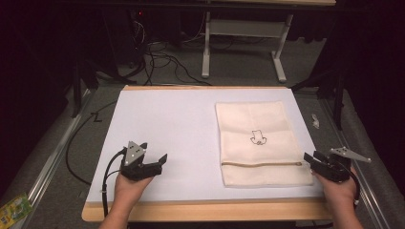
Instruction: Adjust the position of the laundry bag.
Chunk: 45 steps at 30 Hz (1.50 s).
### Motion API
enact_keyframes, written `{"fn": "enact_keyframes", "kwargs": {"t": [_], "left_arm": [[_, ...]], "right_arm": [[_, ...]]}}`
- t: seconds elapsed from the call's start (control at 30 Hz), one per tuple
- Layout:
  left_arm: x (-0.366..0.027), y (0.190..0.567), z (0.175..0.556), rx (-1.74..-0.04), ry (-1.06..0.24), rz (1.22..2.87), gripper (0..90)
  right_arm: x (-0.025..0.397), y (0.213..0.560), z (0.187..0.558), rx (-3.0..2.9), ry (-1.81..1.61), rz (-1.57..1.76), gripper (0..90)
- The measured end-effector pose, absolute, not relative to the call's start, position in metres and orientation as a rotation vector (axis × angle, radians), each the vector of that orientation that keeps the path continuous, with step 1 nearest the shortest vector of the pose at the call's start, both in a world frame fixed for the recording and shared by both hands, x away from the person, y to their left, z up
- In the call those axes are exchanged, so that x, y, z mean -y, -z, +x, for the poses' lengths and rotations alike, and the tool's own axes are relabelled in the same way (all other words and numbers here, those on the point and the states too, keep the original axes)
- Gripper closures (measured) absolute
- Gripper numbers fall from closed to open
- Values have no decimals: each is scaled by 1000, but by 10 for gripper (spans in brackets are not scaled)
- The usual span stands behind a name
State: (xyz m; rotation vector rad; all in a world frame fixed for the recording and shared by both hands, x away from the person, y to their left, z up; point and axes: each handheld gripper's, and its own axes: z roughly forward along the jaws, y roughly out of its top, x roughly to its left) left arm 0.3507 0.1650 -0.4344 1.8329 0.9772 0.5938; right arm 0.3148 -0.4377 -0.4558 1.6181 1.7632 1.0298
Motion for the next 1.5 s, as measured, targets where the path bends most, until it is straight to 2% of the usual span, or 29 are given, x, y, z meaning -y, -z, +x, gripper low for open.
{"fn": "enact_keyframes", "kwargs": {"t": [0.13, 0.4, 0.47, 0.5, 0.53, 0.63, 0.9, 1.07, 1.27, 1.3, 1.37, 1.4, 1.5], "left_arm": [[-163, 436, 351, -965, -585, 1852, 161], [-161, 436, 350, -950, -568, 1854, 161], [-161, 436, 350, -953, -557, 1849, 161], [-161, 436, 350, -953, -557, 1849, 163], [-160, 436, 350, -952, -543, 1847, 164], [-156, 435, 350, -945, -532, 1848, 170], [-145, 437, 350, -920, -501, 1863, 174], [-130, 442, 351, -900, -467, 1898, 209], [-105, 452, 355, -874, -395, 1954, 290], [-99, 454, 357, -853, -398, 1974, 341], [-94, 456, 361, -844, -413, 1986, 360], [-89, 460, 368, -855, -410, 1990, 420], [-82, 469, 383, -908, -372, 1999, 506]], "right_arm": [[441, 462, 318, -1784, -1032, 1651, 610], [430, 472, 330, -1877, -973, 1651, 629], [428, 474, 332, -1914, -940, 1645, 699], [428, 474, 332, -1914, -940, 1645, 699], [425, 474, 332, -1929, -905, 1622, 806], [422, 473, 332, -1951, -881, 1587, 869], [410, 473, 333, -1996, -891, 1531, 883], [379, 474, 335, -2108, -931, 1420, 885], [345, 472, 335, -2228, -966, 1294, 884], [334, 471, 333, -2269, -980, 1254, 876], [332, 470, 333, -2270, -992, 1238, 870], [331, 466, 331, -2251, -1020, 1225, 837], [332, 462, 327, -2215, -1047, 1217, 812]]}}
